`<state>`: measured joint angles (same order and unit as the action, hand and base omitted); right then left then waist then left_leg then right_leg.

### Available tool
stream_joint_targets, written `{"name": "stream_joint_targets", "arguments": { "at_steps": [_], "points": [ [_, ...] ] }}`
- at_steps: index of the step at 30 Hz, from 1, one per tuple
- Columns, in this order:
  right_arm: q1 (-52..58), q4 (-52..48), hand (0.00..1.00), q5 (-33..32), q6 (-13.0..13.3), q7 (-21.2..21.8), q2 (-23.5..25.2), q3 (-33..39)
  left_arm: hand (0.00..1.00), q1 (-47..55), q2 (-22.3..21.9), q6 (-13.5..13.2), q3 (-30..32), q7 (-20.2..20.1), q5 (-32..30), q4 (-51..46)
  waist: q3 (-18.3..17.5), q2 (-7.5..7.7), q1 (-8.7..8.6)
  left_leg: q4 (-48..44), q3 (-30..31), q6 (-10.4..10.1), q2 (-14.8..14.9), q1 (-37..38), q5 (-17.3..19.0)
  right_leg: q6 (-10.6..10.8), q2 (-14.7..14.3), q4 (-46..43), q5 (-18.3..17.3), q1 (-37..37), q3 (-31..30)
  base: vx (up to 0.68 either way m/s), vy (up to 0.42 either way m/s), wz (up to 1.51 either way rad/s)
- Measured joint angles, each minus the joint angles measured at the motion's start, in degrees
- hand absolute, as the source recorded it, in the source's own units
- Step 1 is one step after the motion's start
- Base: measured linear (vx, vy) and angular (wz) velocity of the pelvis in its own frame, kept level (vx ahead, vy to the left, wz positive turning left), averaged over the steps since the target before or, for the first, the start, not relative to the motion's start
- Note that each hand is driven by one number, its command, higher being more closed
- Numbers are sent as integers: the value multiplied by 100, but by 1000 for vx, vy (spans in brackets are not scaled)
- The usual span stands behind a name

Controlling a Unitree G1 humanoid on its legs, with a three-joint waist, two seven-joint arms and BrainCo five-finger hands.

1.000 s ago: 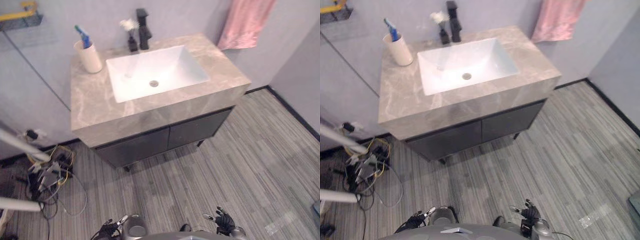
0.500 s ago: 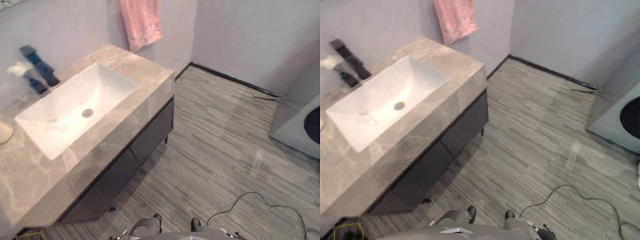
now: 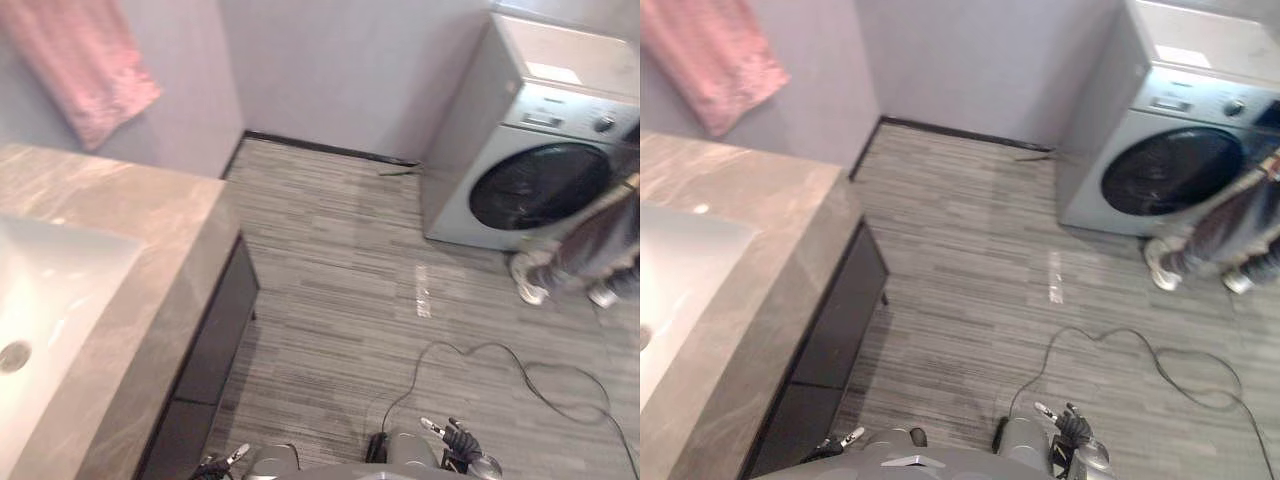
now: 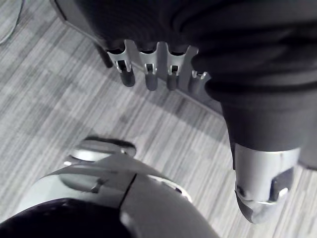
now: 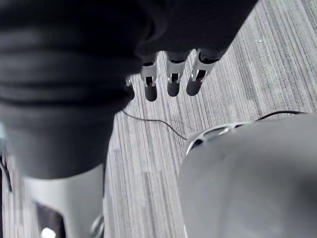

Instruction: Organize washtable

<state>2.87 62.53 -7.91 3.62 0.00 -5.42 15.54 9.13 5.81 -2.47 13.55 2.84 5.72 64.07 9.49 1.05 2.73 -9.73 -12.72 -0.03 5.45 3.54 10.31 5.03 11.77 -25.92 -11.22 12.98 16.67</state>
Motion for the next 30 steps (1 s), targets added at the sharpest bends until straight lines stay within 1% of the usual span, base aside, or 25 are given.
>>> {"name": "stream_joint_targets", "arguments": {
  "at_steps": [3,4,5,6,7,9,10,11,12,13,14,15,16,17,18,21,22,23,24,25,26,27,28,29,30],
  "points": [
    [137,99,0,2,-17,-3,69,374,0,15,49,36,21,-3,-27,158,-25,65,-50,138,-330,-335,45,308,189,66,134,1015,957,-74,38,127,-270,-73],
    [272,142,0,1,-47,2,118,504,0,14,56,59,88,-6,-61,179,-50,105,-100,154,-312,-456,37,390,262,-18,135,1166,1110,-179,136,116,-368,-13],
    [303,212,0,1,-57,3,102,585,0,-6,-12,64,148,-6,-61,201,-69,58,-110,137,-320,-529,137,426,306,-57,57,1196,1031,-240,161,93,-382,-11],
    [352,311,0,4,-63,3,12,610,0,20,-156,51,259,-17,-52,220,-133,-168,-147,59,-346,-651,395,371,285,-160,-167,1202,958,-252,223,73,-298,-13],
    [375,320,0,2,-61,4,6,618,0,21,-164,58,268,-30,-52,232,-147,-200,-195,-28,-341,-702,470,332,257,-198,-234,1194,883,-257,254,61,-353,-13],
    [391,335,0,-1,-59,5,8,672,0,35,-206,69,430,-81,7,322,-169,-264,-269,-885,-245,-847,902,95,169,-436,-580,1176,656,-408,259,17,-419,-22],
    [400,335,0,-2,-59,5,5,655,0,45,-244,68,471,-93,14,322,-165,-259,-258,-1254,-206,-858,1029,3,156,-492,-681,1207,601,-486,245,-35,-430,-34],
    [440,335,0,-2,-54,3,-15,597,0,84,-259,51,524,-115,17,293,-173,-280,-236,-2123,-62,-768,1331,-256,28,-603,-927,1267,497,-682,206,-77,-390,-41],
    [456,332,0,-7,-48,2,-35,449,0,119,-253,34,681,-134,69,200,-162,-271,-221,-3113,131,-331,1598,-639,-367,-730,-1139,1334,402,-841,137,-77,-358,-47],
    [455,326,0,-7,-44,4,-31,416,0,148,-286,29,712,-135,76,124,-133,-195,-196,-3561,236,-195,1669,-873,-492,-697,-1199,1377,361,-927,88,5,-322,-65],
    [449,298,0,-11,-30,0,-30,422,0,181,-330,10,768,-147,77,25,-140,-206,-152,-4208,501,-184,1561,-1189,-423,-749,-1359,1444,319,-1083,-143,86,-256,-83],
    [434,278,0,-41,-27,2,-26,424,0,197,-343,24,855,-155,75,-16,-139,-197,-100,-4451,875,-351,1073,-1433,-115,-909,-1416,1477,247,-1144,-358,115,-238,-91],
    [421,288,0,-78,-27,3,-31,430,0,205,-415,33,856,-161,75,-29,-136,-201,-72,-4457,1061,-471,768,-1546,44,-902,-1445,1498,255,-1167,-482,104,-143,-105],
    [374,321,0,-221,-42,4,-40,435,0,294,-487,49,890,-162,78,-121,-134,-202,-36,-4221,1357,-599,239,-1730,316,-863,-1499,1574,283,-1221,-705,146,-89,-110],
    [345,331,0,-223,-49,4,-35,436,0,366,-484,60,887,-169,80,-123,-133,-204,-43,-3563,1407,-532,-56,-1803,460,-797,-1567,1718,327,-1335,-863,158,-69,-103],
    [361,257,0,-220,-52,4,-13,415,0,412,-568,84,1080,-169,73,-155,-118,-193,-23,-1944,1674,-501,-395,-1966,427,-820,-1676,1777,231,-1492,-1358,44,22,-92],
    [399,253,0,-218,-44,5,-18,421,0,445,-635,87,1153,-152,113,-192,-146,-204,33,-1307,1983,-537,-474,-1893,212,-786,-1702,1769,163,-1527,-1628,-24,85,-104],
    [426,254,0,-218,-43,4,-24,429,0,460,-648,78,1151,-144,140,-193,-159,-217,82,-1205,1987,-455,-447,-1876,-43,-782,-1723,1741,115,-1549,-1761,220,107,-138],
    [439,237,0,-213,-39,4,17,385,0,482,-619,67,1205,-135,185,-183,-214,-218,109,-1146,1706,-248,-393,-1668,-293,-724,-1708,1608,-59,-1611,-2106,323,86,-109],
    [466,215,0,-213,-34,4,41,298,0,490,-594,64,1234,-123,185,-185,-251,-150,108,-1069,1532,-217,-383,-1594,-258,-686,-1649,1558,-122,-1600,-2193,455,92,-119],
    [543,119,0,-212,-28,10,98,195,0,513,-531,56,1261,-110,182,-180,-344,-4,88,-939,1248,-167,-398,-1481,-199,-623,-1514,1354,-237,-1501,-2294,328,41,-81],
    [573,60,0,-212,-18,11,134,196,0,487,-489,55,1248,-112,179,-175,-379,50,89,-892,1110,-139,-395,-1427,-150,-559,-1483,1214,-280,-1444,-2313,397,23,-130],
    [578,-5,0,-211,-6,21,171,198,0,417,-449,47,1247,-115,181,-168,-361,108,109,-723,726,-107,-337,-1137,-43,-431,-1457,578,-359,-1171,-2290,295,-7,-106],
    [579,-12,0,-210,-4,25,171,199,0,415,-442,49,1247,-115,181,-163,-355,109,102,-677,654,-96,-315,-1069,-20,-379,-1462,361,-373,-1094,-2275,281,-19,-147],
    [611,-172,0,-202,-4,64,170,213,0,395,-410,65,1170,-117,183,-129,-303,70,72,-609,314,-82,-206,-746,110,268,-1433,-983,-343,-497,-1997,155,-21,-98]
  ]
}}
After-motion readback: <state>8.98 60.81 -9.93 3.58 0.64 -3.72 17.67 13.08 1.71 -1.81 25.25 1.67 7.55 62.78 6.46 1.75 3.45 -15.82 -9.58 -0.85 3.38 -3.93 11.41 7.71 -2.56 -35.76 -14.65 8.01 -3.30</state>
